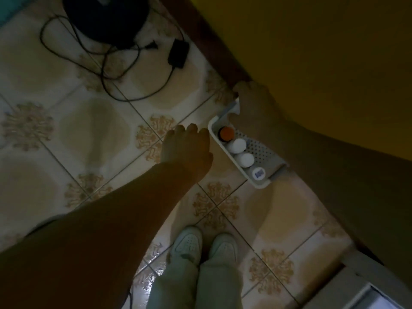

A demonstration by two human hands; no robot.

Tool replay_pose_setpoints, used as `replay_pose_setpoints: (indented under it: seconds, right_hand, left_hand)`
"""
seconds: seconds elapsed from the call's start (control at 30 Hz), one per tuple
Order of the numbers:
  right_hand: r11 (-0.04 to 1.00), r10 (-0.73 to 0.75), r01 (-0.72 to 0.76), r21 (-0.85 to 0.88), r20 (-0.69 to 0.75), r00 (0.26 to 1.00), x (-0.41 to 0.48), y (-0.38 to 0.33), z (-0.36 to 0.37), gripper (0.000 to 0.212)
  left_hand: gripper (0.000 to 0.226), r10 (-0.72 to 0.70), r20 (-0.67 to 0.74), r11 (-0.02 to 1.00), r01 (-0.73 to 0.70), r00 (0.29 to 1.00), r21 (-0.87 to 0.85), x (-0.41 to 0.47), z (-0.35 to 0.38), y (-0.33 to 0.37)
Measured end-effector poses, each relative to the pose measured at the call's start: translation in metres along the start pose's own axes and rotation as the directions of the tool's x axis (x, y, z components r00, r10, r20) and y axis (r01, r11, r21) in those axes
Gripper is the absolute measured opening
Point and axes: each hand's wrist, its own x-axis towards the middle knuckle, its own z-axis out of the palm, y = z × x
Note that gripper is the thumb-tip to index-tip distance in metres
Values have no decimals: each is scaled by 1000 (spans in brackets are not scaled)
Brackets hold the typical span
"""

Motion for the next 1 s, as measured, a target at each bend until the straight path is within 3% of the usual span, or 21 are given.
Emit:
replay_pose_setpoints:
  seconds: [0.1, 0.27, 0.43, 0.63, 0.83, 1.0]
  right_hand:
    - [999, -34, 34, -36, -15, 999, -18, -13, -80, 41]
    - [999, 8, -9, -32, -39, 999, -63, -41, -231, 52]
    - [998, -32, 19, -61, -212, 977, -118, -83, -392, 42]
    - [980, -115, 31, -196, -436, 892, -218, -137, -579, 43]
    - [977, -147, 24, -212, -587, 796, -333, -185, -692, 40]
    - [973, -113, -59, -222, -686, 719, -449, -213, -746, 41]
  left_hand:
    - [39, 4, -63, 1000, -4, 998, 0, -37, -63, 6]
    - [36, 22, -212, 1000, -21, 977, 7, -106, -192, 22]
    - [38, 20, -351, 1000, -20, 936, 4, -183, -322, 34]
    - [35, 37, -568, 999, -33, 822, 17, -288, -463, 52]
    - [39, 60, -662, 998, -37, 747, 49, -403, -558, 76]
    - [41, 160, -719, 987, -94, 676, 131, -501, -593, 104]
